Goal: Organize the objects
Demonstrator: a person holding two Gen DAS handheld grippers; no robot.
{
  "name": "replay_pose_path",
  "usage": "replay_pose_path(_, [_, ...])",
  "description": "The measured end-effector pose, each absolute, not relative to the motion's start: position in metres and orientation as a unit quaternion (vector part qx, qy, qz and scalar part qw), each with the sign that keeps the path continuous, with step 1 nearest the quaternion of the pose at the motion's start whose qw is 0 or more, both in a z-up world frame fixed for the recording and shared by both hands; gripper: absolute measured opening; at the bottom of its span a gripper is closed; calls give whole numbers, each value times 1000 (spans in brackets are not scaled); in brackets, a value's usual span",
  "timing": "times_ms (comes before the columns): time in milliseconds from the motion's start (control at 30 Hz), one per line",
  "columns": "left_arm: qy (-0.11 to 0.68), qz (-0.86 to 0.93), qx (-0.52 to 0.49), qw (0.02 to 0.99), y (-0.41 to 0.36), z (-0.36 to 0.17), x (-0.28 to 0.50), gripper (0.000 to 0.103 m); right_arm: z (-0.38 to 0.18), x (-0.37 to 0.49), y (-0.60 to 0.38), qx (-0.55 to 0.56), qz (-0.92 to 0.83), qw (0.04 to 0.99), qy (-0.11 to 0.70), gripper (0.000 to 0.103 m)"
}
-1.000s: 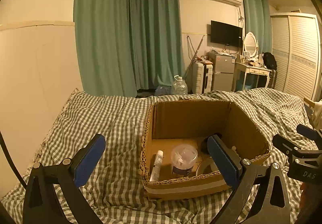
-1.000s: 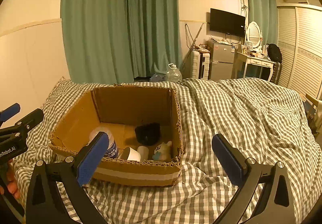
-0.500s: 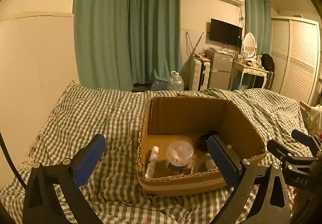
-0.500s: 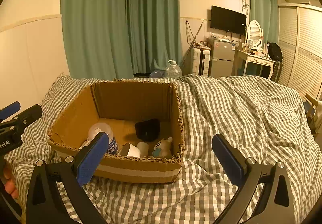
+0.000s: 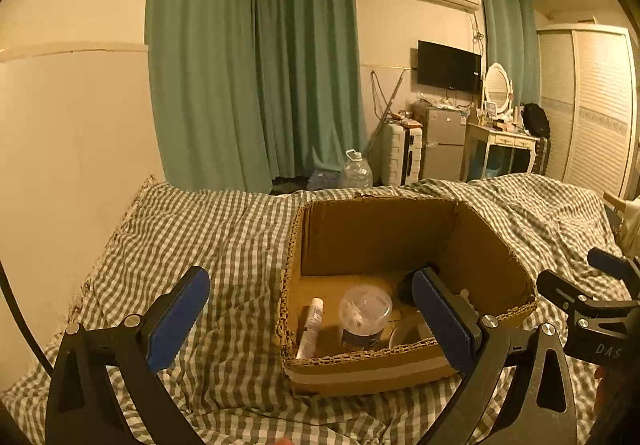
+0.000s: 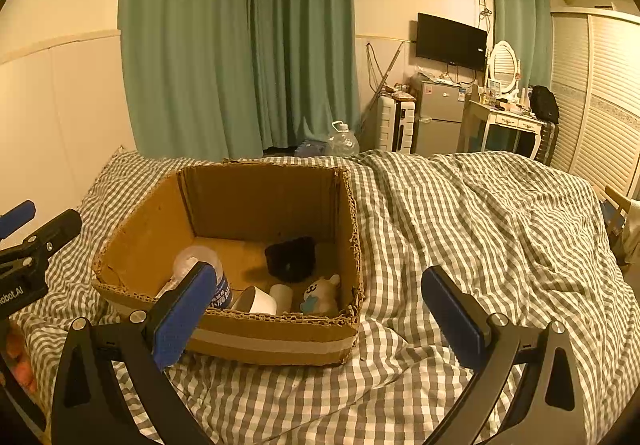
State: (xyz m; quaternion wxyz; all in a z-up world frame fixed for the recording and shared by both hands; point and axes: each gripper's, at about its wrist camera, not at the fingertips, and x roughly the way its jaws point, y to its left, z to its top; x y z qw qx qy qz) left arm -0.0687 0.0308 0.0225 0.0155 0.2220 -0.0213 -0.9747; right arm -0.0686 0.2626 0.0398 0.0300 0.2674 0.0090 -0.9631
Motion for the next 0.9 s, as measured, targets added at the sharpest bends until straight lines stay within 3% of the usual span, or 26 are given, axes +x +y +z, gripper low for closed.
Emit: replay_pose_path(900, [-52,-974,216,38,35,19,-67,103,38,-68,262,271,-962,34,12,103])
